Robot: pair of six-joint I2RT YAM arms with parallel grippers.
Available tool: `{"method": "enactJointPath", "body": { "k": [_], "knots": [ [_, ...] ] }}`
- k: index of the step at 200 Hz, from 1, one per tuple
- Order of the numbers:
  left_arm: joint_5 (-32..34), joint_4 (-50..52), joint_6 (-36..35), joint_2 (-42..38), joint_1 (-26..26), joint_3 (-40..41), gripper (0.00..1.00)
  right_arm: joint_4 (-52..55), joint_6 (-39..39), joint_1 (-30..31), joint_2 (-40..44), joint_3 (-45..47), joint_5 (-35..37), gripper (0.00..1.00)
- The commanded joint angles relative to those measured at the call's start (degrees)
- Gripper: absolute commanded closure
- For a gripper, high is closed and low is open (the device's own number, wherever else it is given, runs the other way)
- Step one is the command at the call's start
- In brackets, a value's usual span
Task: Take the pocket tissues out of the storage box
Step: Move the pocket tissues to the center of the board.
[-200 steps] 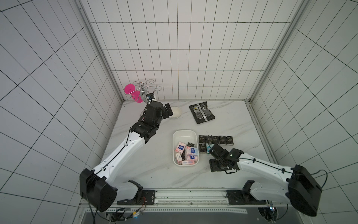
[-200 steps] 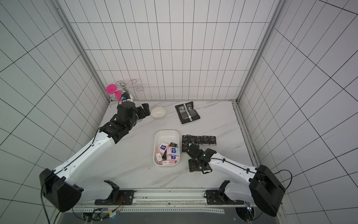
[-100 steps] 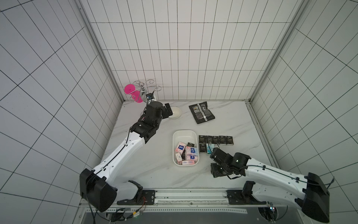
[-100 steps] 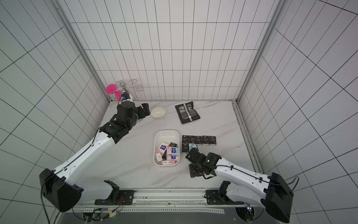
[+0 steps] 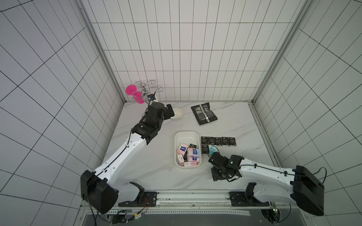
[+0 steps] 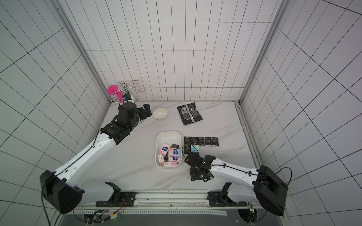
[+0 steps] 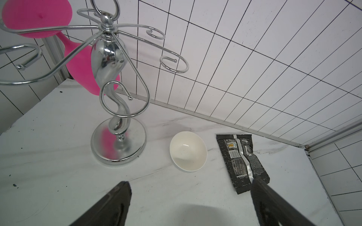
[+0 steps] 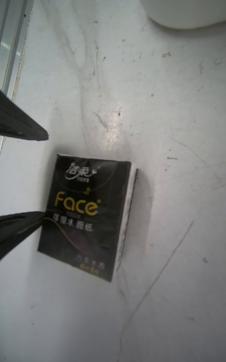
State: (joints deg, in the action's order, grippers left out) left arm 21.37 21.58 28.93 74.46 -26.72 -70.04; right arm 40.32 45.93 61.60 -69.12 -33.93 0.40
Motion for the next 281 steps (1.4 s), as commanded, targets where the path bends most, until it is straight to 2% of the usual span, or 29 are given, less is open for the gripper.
{"method": "enactJointPath", "body": {
  "k": [1,61,111,138,175,214,249,281],
  "knots": [
    [0.3,-1.3,-0.4,-0.9,0.5,0.8,0.01,-0.9,-1.0,-2.2,-1.2,0.3,2.0,0.38],
    [0.1,-1.2,-0.2,-1.9,1.3,1.8,0.01,-0.9,-7.0,-9.7,1.0,-0.3,1.3,0.37],
    [0.3,-0.8,-0.4,-2.3,1.5,2.0,0.01,-1.6,-9.9,-12.6,-2.9,-3.0,-0.4,0.34],
    [0.0,-0.7,-0.4,-2.8,2.0,2.5,0.01,-2.4,-8.4,-12.8,-2.4,-3.8,-2.3,0.34],
    [-0.5,-0.3,-0.3,-3.1,2.2,2.1,0.01,-2.3,-4.1,-12.7,2.4,-4.1,-4.8,0.3],
    [-0.6,0.3,-0.3,-4.1,2.2,1.6,0.01,-4.3,2.5,-12.7,3.3,-3.0,-2.1,0.22],
    [-1.0,0.4,-0.2,-4.4,2.3,1.9,0.01,-6.4,4.8,-12.7,-1.1,-2.8,-2.3,0.21],
    [-1.0,0.5,-0.2,-4.8,2.5,1.5,0.02,-7.0,7.1,-11.9,2.1,-1.1,0.1,0.2]
  ]
}}
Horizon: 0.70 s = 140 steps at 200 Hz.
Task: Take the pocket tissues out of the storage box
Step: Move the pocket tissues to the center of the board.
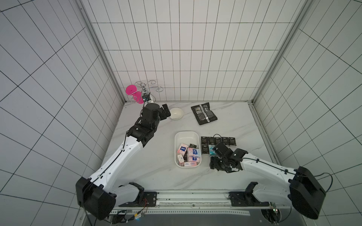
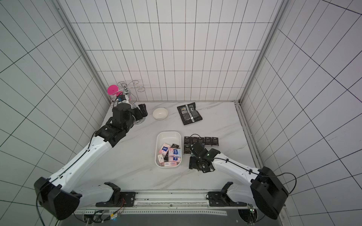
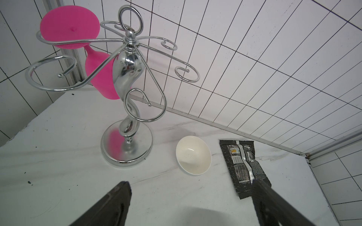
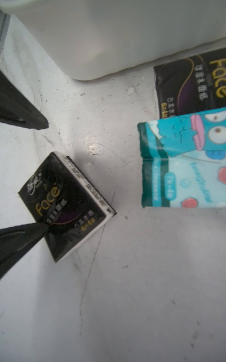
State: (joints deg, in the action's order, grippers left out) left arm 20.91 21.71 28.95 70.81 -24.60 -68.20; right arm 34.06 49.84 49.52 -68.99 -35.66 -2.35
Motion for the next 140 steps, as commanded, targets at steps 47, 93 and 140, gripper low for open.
{"method": "enactJointPath", "body": {
  "k": [47,93,140],
  "knots": [
    [-1.0,0.8,-0.4,-1.1,0.4,-1.5,0.02,3.5,1.0,-0.1,1.7,-1.0,7.2,0.19],
    [-0.2,1.2,-0.8,-1.9,0.5,-0.5,0.01,12.5,-8.9,-8.6,4.0,-2.8,8.8,0.19],
    [-0.6,1.5,-0.5,-1.4,0.5,-1.2,0.01,10.0,-4.1,-9.2,6.1,-3.4,-0.5,0.19]
  ]
}}
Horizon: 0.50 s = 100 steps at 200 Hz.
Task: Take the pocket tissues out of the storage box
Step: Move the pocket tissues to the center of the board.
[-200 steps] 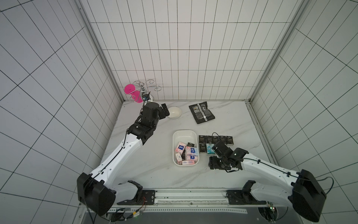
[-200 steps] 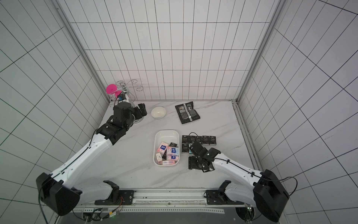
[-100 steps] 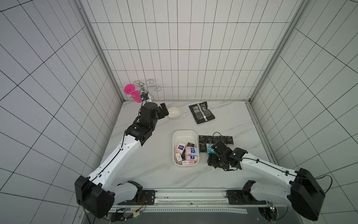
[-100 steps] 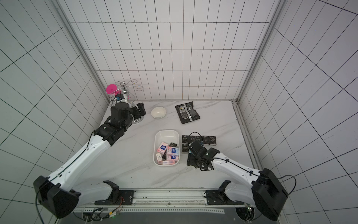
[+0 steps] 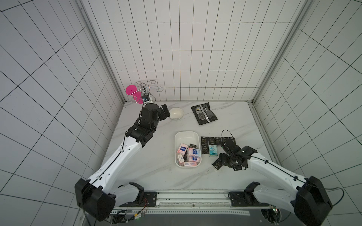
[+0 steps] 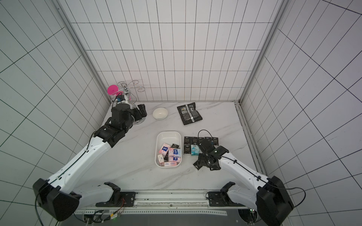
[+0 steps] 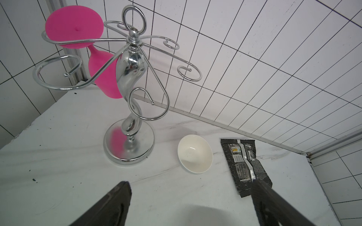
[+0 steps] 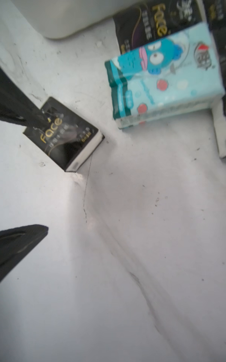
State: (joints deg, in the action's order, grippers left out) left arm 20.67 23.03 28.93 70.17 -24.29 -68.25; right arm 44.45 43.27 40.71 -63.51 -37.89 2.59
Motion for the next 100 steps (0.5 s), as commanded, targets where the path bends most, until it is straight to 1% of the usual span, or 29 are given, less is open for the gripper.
{"method": "enactJointPath", "body": {
  "k": [1,12,21,63,100],
  "knots": [
    [-0.4,0.2,-0.5,-0.7,0.2,-1.2,0.01,-0.6,2.8,-0.4,0.6,-1.0,-5.7,0.19],
    [-0.4,0.2,-0.5,-0.7,0.2,-1.0,0.01,-2.9,5.5,-0.3,0.7,0.4,-7.2,0.19],
    [-0.4,0.2,-0.4,-0.8,0.2,-0.8,0.01,-5.0,9.7,-0.1,1.1,1.6,-7.3,0.18],
    [-1.1,-0.7,0.5,-1.6,0.2,0.6,0.02,-8.5,23.6,2.1,3.3,4.6,-4.1,0.19],
    [-1.5,-1.3,1.0,-2.0,0.1,1.6,0.01,-11.4,33.1,5.9,3.3,5.7,-1.8,0.18]
  ]
}}
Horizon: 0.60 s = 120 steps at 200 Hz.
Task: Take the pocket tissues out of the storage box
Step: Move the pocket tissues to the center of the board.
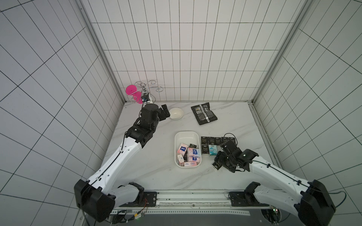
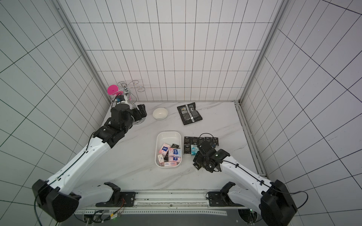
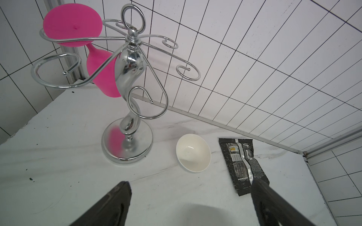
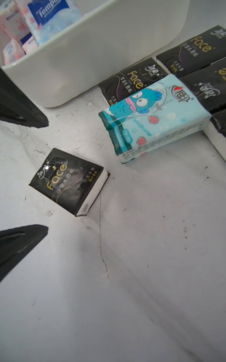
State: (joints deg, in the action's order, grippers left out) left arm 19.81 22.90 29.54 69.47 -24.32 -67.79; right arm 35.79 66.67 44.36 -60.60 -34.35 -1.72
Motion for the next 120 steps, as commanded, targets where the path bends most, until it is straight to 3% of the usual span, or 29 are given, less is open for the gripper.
{"method": "enactJointPath", "body": {
  "k": [1,120],
  "knots": [
    [-0.6,-1.3,0.4,-1.3,0.2,1.1,0.01,-2.9,9.9,2.3,0.4,2.2,2.4,0.18],
    [-1.1,-3.2,1.7,-4.6,1.1,4.5,0.01,-4.9,12.7,4.2,-11.2,0.3,4.3,0.19]
  ]
}}
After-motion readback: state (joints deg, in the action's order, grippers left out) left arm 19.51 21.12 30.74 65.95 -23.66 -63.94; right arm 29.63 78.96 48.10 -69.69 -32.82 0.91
